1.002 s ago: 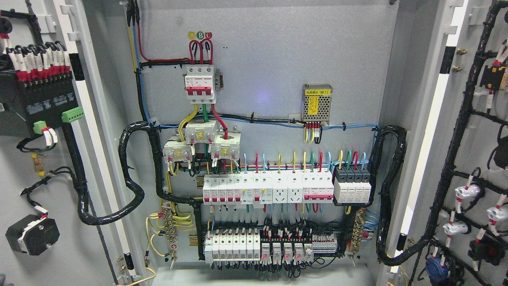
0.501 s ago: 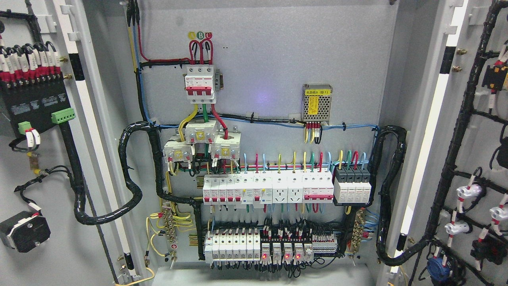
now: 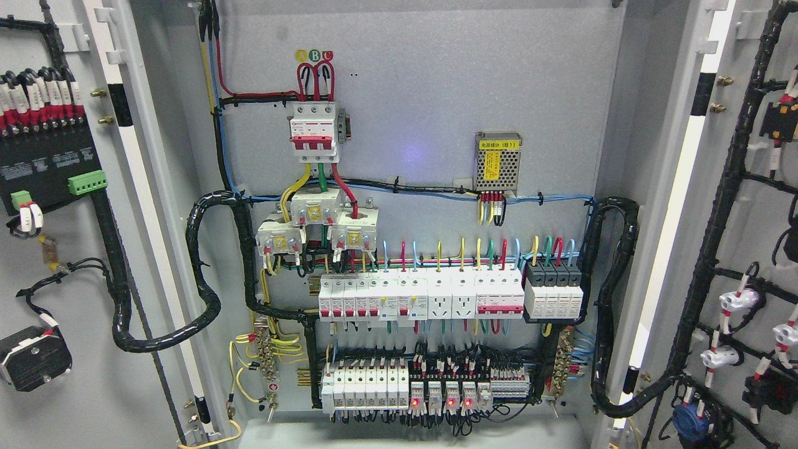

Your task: Open door with both hands

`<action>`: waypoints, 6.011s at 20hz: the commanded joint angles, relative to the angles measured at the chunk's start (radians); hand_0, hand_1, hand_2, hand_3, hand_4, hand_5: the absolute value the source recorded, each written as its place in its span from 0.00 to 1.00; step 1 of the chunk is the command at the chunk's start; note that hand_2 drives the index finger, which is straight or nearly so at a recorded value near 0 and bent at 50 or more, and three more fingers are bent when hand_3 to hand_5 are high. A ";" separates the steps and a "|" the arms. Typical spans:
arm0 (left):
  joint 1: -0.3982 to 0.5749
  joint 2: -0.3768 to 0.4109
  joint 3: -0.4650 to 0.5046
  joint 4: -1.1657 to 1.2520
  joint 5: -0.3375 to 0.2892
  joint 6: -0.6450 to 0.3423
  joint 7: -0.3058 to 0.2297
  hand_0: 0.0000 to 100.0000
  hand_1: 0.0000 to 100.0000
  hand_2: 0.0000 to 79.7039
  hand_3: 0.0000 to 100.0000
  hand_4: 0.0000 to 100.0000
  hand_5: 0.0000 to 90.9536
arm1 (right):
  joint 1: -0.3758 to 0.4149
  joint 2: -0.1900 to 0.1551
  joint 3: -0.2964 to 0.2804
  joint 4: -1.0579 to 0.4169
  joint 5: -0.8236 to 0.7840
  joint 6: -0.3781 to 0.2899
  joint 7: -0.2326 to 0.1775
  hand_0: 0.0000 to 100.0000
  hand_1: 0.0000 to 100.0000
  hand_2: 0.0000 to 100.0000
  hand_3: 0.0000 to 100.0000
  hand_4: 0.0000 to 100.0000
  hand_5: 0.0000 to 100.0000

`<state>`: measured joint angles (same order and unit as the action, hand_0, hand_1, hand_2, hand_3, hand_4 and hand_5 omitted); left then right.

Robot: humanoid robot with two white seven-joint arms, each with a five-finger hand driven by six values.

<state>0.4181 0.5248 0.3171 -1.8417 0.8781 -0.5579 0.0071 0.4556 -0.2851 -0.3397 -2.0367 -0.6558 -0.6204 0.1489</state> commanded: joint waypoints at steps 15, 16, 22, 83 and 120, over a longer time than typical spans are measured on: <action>0.005 0.034 0.013 0.039 0.032 -0.002 0.002 0.00 0.00 0.00 0.00 0.00 0.00 | 0.000 -0.023 0.070 -0.048 0.001 -0.010 0.003 0.19 0.00 0.00 0.00 0.00 0.00; 0.008 0.035 0.013 0.036 0.032 -0.004 0.002 0.00 0.00 0.00 0.00 0.00 0.00 | 0.000 -0.031 0.080 -0.048 0.001 -0.010 0.003 0.19 0.00 0.00 0.00 0.00 0.00; 0.031 0.040 0.005 -0.028 0.029 -0.007 -0.001 0.00 0.00 0.00 0.00 0.00 0.00 | 0.003 -0.088 0.157 -0.046 0.005 -0.093 0.008 0.19 0.00 0.00 0.00 0.00 0.00; -0.108 -0.427 -0.607 1.570 -0.430 0.053 -0.096 0.00 0.00 0.00 0.00 0.00 0.00 | -0.292 0.320 0.510 1.949 0.501 0.055 0.011 0.19 0.00 0.00 0.00 0.00 0.00; -0.407 -0.519 -0.423 1.932 -0.850 0.546 -0.104 0.00 0.00 0.00 0.00 0.00 0.00 | -0.292 0.356 0.513 2.012 0.571 0.489 0.011 0.19 0.00 0.00 0.00 0.00 0.00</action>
<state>0.0399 0.0328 -0.2342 -0.0327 0.1579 -0.0137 -0.0995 0.1641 0.0660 0.1755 -0.0467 -0.0865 -0.1386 0.1592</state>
